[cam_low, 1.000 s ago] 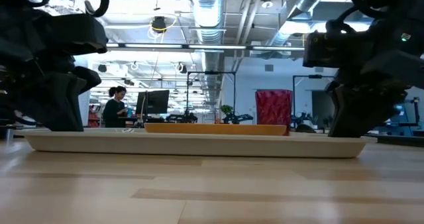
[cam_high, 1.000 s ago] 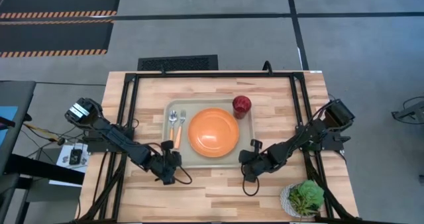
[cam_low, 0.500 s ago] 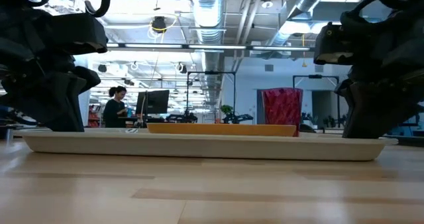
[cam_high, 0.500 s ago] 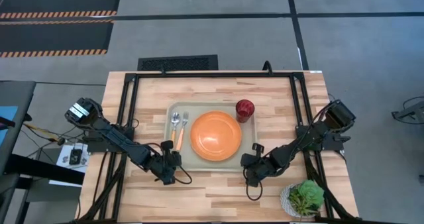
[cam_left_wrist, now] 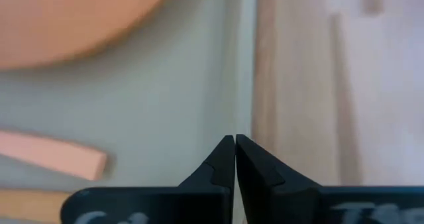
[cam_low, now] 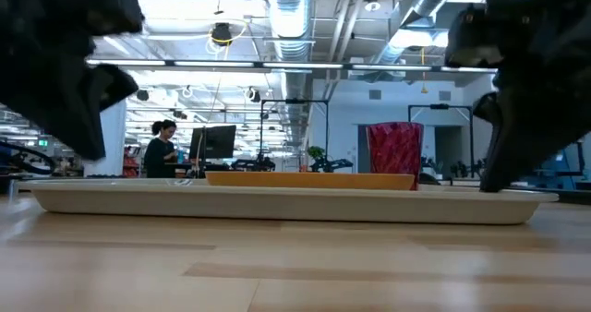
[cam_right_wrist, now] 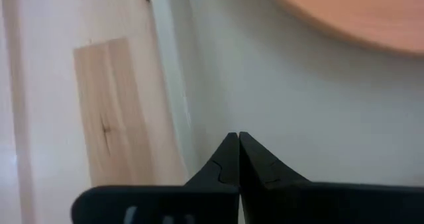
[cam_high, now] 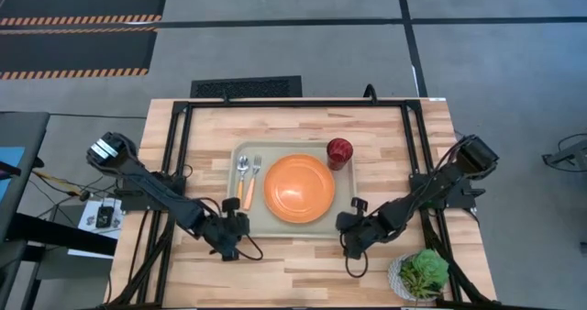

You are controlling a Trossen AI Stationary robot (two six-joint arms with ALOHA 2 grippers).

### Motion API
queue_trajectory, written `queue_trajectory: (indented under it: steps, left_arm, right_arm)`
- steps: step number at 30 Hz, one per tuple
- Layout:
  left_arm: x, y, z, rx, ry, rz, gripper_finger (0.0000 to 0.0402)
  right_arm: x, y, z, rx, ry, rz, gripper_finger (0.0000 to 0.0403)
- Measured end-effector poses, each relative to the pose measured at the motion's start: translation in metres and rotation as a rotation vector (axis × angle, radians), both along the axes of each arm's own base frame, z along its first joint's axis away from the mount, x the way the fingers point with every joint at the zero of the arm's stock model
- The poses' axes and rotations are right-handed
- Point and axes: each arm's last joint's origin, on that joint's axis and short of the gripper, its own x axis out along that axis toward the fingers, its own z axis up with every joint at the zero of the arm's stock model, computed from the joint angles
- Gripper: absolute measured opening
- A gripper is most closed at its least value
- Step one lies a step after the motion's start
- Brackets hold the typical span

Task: Pick and place plate/cup/fork/spoon on tray
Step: Return to Home Position

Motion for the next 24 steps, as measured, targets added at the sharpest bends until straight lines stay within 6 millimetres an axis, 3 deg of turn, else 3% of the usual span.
queue_trajectory:
  steps: [5, 9, 16, 24]
  left_arm:
    - [-0.006, 0.006, 0.026, -0.04, -0.144, -0.052, 0.0]
    - [-0.013, 0.025, 0.037, -0.108, -0.325, -0.104, 0.0]
    - [-0.034, 0.072, 0.041, -0.131, -0.565, -0.113, 0.0]
    - [-0.066, 0.11, 0.05, -0.02, -0.733, -0.083, 0.0]
  right_arm:
    - [-0.003, -0.004, 0.024, -0.05, -0.082, 0.095, 0.0009]
    - [-0.002, -0.016, 0.041, -0.118, -0.159, 0.234, 0.0003]
    - [-0.006, -0.076, 0.052, -0.064, -0.413, 0.333, 0.0003]
    - [-0.045, -0.124, 0.061, -0.182, -0.623, 0.305, 0.0002]
